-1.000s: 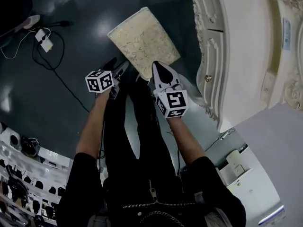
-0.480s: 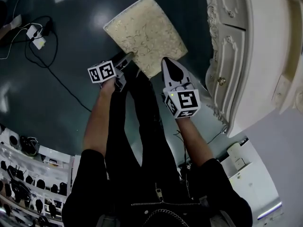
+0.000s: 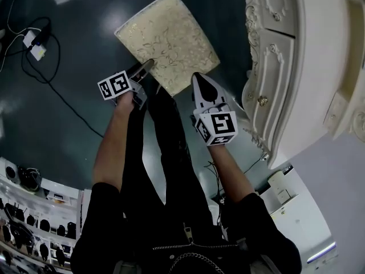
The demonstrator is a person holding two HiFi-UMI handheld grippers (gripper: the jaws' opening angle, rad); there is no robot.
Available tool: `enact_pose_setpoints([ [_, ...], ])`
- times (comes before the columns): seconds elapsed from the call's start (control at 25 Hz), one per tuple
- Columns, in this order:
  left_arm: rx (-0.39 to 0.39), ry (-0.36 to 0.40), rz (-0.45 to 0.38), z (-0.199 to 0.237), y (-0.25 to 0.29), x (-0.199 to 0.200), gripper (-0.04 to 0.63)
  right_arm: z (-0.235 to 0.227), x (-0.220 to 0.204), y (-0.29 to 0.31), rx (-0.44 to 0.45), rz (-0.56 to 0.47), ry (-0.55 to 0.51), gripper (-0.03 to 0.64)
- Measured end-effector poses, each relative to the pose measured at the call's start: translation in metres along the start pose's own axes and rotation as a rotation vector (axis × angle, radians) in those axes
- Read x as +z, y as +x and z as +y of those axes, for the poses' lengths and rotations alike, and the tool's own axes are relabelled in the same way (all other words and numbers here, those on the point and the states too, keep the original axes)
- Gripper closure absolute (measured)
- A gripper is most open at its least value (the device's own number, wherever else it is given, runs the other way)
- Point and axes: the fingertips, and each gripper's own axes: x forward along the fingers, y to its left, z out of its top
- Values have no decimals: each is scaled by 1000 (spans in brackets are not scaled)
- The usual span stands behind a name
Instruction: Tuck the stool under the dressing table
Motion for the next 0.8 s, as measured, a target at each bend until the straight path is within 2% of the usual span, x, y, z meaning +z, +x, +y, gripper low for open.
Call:
enact_pose_setpoints([
  [0.56,-65,-37,-33,-22,46,36,347,-14,-12,5,-11,13,17,611],
  [0.8,-81,-68,-13,-31,63,38,349,-22,-18,3,-25,15,48,611],
])
